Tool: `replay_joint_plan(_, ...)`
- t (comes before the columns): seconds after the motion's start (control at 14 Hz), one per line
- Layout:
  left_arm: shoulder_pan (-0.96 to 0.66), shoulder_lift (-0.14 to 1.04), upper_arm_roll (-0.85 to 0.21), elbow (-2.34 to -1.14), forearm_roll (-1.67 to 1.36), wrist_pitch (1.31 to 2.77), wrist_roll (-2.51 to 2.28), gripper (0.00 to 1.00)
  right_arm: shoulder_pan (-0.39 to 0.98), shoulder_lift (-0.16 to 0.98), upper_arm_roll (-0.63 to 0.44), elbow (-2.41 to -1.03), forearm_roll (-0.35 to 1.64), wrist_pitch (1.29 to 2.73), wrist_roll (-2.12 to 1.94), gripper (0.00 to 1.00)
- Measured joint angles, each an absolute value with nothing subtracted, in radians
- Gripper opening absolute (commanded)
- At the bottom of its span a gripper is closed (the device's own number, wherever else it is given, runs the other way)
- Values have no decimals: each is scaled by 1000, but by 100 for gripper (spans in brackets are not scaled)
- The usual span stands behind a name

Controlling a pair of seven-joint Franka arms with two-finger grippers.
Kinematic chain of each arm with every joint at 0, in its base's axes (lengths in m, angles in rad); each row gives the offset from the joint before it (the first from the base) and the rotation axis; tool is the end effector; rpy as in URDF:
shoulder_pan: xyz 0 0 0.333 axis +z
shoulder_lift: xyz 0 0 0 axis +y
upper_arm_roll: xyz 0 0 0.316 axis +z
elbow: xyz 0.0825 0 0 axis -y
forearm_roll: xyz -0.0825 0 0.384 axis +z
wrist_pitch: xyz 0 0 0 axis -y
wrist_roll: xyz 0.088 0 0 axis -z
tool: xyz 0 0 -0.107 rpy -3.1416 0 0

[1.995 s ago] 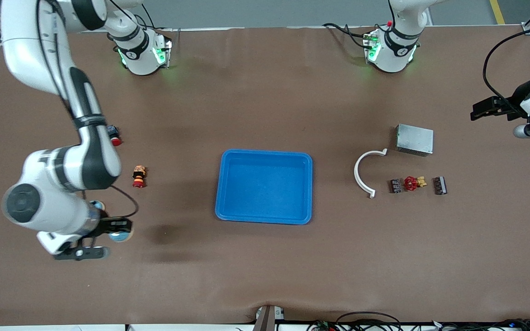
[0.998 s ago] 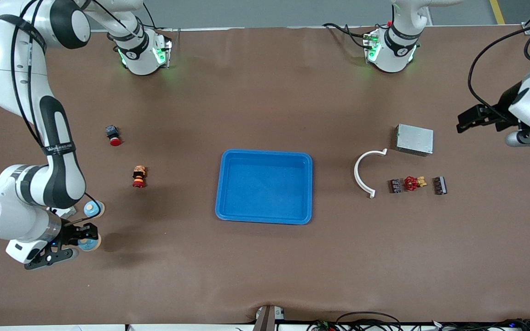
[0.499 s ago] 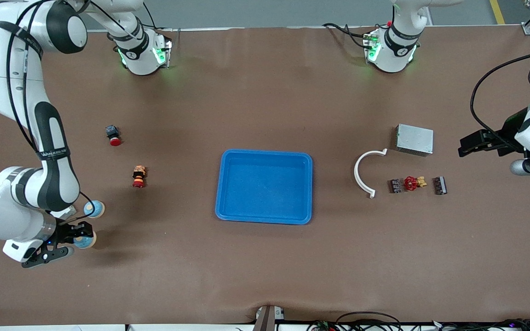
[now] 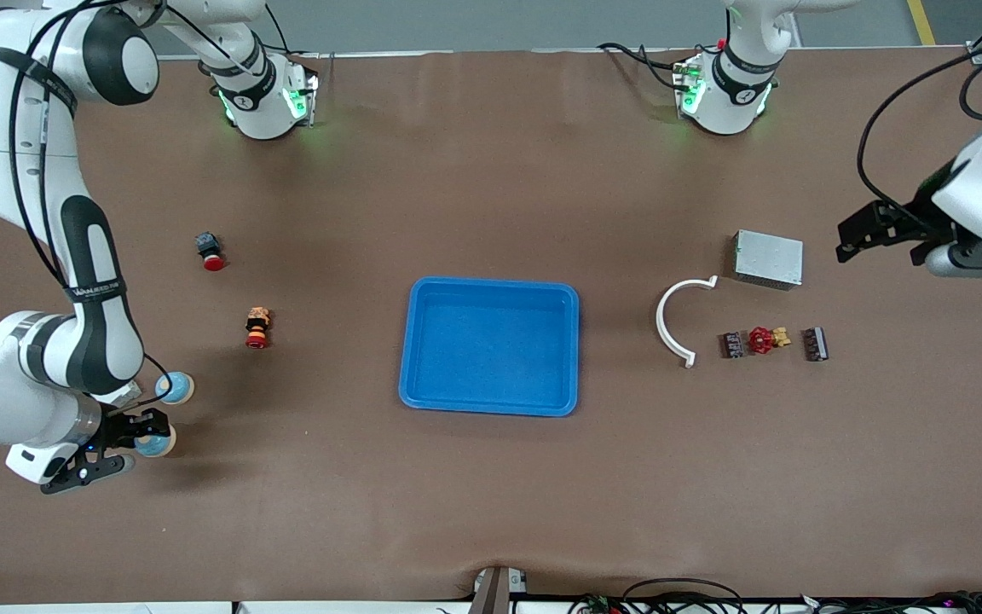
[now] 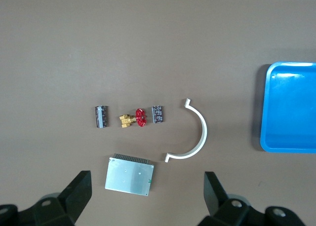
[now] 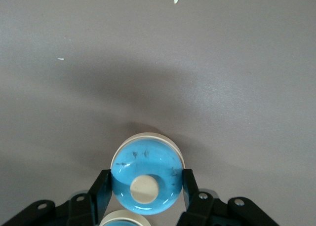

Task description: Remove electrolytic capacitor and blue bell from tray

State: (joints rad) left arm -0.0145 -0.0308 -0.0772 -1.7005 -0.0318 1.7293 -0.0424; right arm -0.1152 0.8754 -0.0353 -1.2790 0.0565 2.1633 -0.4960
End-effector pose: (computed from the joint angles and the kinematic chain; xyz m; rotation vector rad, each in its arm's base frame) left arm 0.5546 -0.0545 0.5940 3.1064 -0.0703 0.0892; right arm 0.7432 -0.1038 0.2234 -3.0839 -0.5087 -0.0240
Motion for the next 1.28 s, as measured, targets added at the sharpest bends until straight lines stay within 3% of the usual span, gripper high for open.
replay_joint_plan(0.21,-9,-103,-77,-1797,-32,1771,-42,100,-122,883,-35,-1279,57,2163,-500,0)
replay_joint_plan(1.28,-8,-63,-80,-1755,-13,1721,-37,100,-139,915,-35,-1279,82,2174,-520,0)
